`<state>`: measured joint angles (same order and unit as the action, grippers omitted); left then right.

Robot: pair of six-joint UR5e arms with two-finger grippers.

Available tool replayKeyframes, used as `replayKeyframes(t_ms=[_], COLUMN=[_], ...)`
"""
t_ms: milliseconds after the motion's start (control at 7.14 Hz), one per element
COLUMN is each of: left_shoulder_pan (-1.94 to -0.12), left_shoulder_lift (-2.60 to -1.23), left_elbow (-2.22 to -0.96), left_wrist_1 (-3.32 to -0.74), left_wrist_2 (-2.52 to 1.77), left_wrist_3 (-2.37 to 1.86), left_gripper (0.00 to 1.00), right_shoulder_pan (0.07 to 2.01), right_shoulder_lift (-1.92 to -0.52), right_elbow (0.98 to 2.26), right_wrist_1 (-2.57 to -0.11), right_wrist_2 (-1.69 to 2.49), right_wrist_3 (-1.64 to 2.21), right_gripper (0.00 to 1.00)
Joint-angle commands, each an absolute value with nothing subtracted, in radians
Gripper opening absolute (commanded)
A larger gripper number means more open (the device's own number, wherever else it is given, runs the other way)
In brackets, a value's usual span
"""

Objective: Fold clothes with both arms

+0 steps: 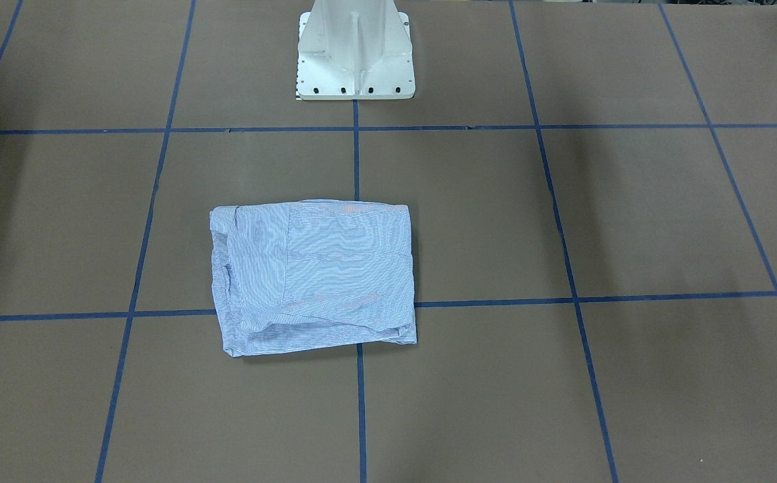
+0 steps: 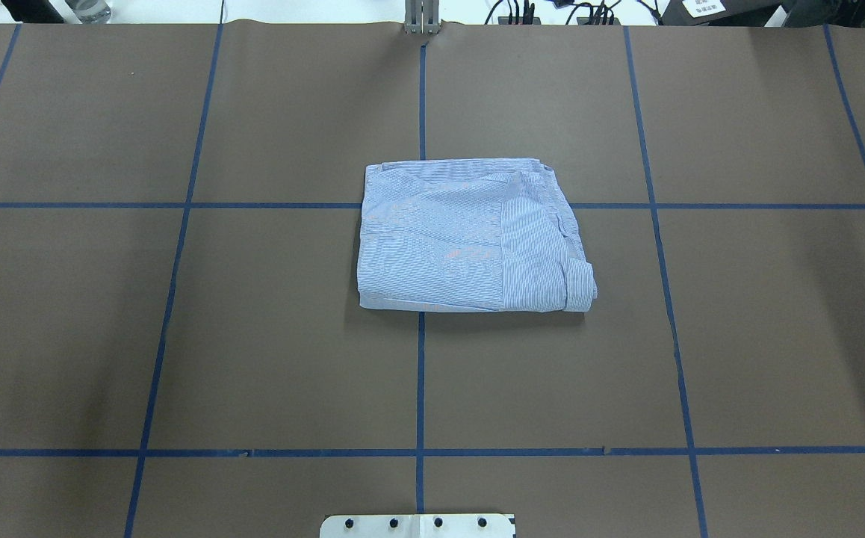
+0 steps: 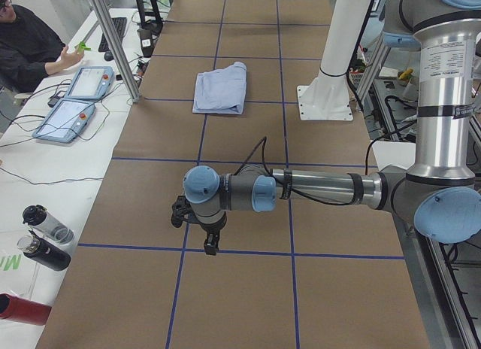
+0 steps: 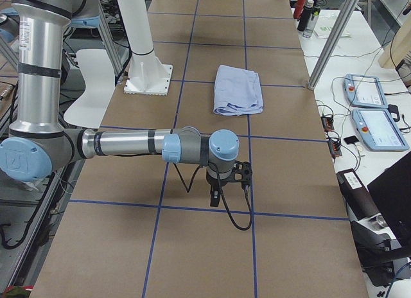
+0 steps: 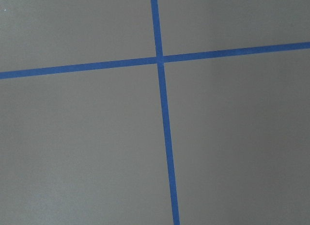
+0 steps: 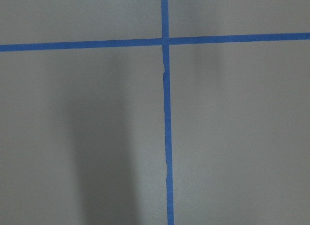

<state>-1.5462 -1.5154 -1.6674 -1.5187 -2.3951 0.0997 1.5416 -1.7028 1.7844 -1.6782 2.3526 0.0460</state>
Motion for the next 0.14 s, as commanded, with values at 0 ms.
replayKeyframes(t_ms=[0], left_shoulder_pan=[-1.546], left_shoulder_lift=[-1.516], left_elbow=[-1.667], left_wrist_1=[-1.519], left_wrist_2=[-2.395], left_wrist_3=[0.100], left_gripper=[1.00], right_shoulder_pan=[1.542], right_shoulder_lift=[-1.703], right_elbow=[1.787], right_wrist_1=[-1.678], right_wrist_2=[2.353], right_wrist_3=[0.048], right_gripper=[1.00])
